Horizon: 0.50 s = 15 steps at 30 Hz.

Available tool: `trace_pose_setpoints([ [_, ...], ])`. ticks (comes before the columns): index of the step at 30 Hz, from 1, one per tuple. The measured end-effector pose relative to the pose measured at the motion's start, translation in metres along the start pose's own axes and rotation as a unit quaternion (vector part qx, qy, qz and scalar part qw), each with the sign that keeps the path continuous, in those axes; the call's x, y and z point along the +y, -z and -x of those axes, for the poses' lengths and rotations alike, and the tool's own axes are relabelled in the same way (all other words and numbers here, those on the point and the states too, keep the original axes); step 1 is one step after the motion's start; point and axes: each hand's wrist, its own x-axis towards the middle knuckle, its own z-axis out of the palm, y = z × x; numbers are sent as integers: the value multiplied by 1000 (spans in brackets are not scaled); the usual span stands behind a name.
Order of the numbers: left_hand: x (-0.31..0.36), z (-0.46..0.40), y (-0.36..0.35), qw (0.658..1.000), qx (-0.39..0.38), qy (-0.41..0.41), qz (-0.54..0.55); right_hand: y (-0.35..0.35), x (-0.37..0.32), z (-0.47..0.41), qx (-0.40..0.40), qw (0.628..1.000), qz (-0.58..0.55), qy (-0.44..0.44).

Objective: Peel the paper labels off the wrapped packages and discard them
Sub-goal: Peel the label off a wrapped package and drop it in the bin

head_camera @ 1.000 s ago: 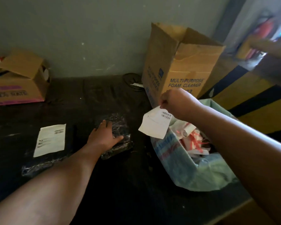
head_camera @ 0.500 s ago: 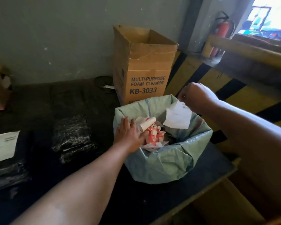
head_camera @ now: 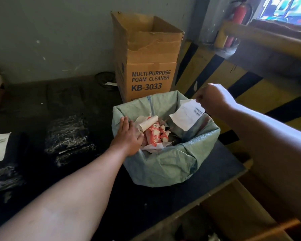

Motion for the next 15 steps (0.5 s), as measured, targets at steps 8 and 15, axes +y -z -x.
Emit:
trace_pose_setpoints([
  [8, 0, 1, -1, 1000, 2, -2, 8, -9, 4, -5, 34, 999, -22, 15],
  [15, -21, 9, 15, 1000, -4, 22, 6, -16, -61, -13, -7, 993, -68, 93],
])
